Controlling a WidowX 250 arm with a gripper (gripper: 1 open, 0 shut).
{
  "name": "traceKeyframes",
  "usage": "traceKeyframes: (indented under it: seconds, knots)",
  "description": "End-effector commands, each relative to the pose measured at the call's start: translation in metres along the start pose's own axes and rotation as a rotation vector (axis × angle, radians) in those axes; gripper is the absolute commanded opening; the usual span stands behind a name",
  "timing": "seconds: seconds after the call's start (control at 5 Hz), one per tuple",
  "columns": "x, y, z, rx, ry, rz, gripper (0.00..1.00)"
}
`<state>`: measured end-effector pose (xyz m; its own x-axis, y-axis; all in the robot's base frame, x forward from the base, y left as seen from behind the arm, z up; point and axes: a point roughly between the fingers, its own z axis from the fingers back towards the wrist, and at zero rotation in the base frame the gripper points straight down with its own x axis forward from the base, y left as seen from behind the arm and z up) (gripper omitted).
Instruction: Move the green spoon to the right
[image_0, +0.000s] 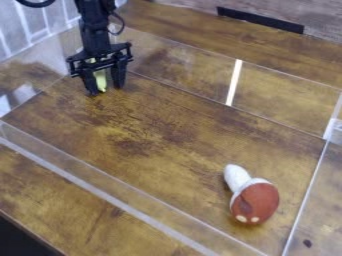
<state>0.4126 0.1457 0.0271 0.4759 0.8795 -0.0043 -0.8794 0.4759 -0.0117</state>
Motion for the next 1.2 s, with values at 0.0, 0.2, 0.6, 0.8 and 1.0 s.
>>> traceKeyframes:
  seconds: [0.0, 0.2, 0.6, 0.8, 1.0]
  knots:
    - [0.009, -0.004, 0.014, -0.018, -0.033, -0.056, 0.0]
    - [0.009, 0.003, 0.022, -0.006, -0.033, -0.063, 0.0]
    - [0.01, 0.016, 0.035, 0.021, -0.033, -0.004, 0.0]
    - [0.013, 0.021, 0.04, 0.036, -0.031, 0.06, 0.0]
    - [0.007, 0.017, 0.043, 0.045, -0.025, 0.06, 0.0]
